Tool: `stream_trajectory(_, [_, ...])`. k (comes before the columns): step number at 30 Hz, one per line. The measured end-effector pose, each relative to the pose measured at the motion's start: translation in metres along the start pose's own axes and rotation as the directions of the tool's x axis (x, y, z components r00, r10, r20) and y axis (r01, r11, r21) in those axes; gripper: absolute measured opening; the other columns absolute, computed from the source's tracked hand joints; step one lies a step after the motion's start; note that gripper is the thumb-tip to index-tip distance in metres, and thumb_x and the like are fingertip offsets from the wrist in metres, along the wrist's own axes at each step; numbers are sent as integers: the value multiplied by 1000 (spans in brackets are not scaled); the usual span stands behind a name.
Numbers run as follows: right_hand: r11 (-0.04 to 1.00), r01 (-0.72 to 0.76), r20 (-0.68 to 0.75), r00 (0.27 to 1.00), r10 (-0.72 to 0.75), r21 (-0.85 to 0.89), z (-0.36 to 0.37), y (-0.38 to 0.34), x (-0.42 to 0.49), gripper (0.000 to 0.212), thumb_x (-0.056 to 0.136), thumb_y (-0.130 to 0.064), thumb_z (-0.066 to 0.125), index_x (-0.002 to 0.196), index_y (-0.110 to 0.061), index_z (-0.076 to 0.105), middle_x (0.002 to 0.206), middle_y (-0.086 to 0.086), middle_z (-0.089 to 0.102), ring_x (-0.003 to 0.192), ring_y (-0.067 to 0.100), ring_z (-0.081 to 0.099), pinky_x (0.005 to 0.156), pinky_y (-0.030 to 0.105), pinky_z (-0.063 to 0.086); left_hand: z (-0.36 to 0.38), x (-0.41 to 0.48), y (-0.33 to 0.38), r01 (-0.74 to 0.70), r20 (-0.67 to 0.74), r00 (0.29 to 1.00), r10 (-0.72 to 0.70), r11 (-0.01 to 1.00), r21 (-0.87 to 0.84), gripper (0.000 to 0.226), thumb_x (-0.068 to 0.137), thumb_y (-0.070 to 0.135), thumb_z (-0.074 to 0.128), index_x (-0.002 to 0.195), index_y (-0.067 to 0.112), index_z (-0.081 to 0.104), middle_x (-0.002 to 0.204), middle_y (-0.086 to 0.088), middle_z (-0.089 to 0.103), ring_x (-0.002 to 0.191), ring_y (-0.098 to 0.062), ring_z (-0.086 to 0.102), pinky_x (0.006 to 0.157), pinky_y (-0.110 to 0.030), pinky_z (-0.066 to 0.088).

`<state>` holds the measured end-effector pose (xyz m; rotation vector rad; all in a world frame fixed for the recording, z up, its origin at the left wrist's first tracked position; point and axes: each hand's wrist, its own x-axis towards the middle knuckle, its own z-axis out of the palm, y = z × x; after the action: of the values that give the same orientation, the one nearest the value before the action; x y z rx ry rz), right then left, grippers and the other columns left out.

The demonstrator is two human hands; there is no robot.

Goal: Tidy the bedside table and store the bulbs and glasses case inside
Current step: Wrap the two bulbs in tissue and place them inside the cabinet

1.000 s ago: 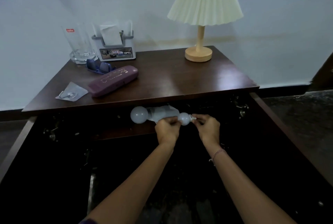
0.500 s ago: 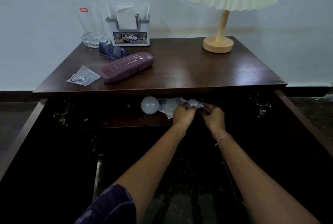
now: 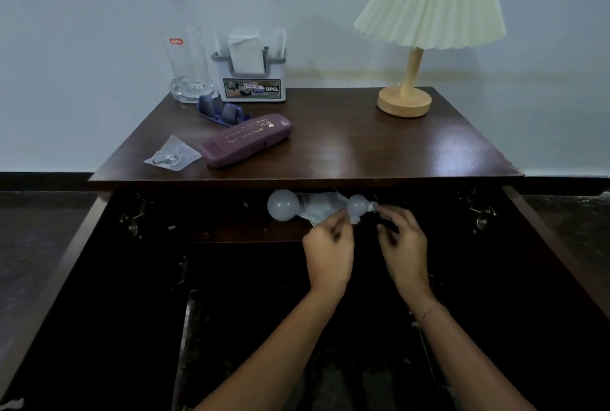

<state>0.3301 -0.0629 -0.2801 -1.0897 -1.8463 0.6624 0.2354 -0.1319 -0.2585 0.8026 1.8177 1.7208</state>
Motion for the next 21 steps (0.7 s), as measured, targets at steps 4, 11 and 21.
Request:
stream_trajectory(4, [979,175,-42,984,-171,109,-3,-46,-24,34,86,7,54,108,-15,67,104,-4,62,101,7,62,90,19,50,-38,-22,25,-187,-142,974,174,979,-82,24,88,8,55,98,21,72,82,16,73,84,3,69,75,-11,53])
stream_trajectory(11, [878,341,-41,936,-349,337,30,-155,-21,30,88,5,51,105,-14,68,100,-3,65,93,3,63,85,17,50,-127,-4,76,-336,-489,831,264,940,-63,29,85,3,49,99,16,70,88,4,72,84,-6,69,81,-34,58])
stream_trajectory(21, [861,503,420,768,-483,70,112,-275,46,46,87,7,41,130,-4,51,123,16,61,115,26,56,98,30,41,-197,45,116,13,-546,820,-173,959,-284,20,80,12,45,71,9,63,70,-7,65,74,-27,58,77,-34,47])
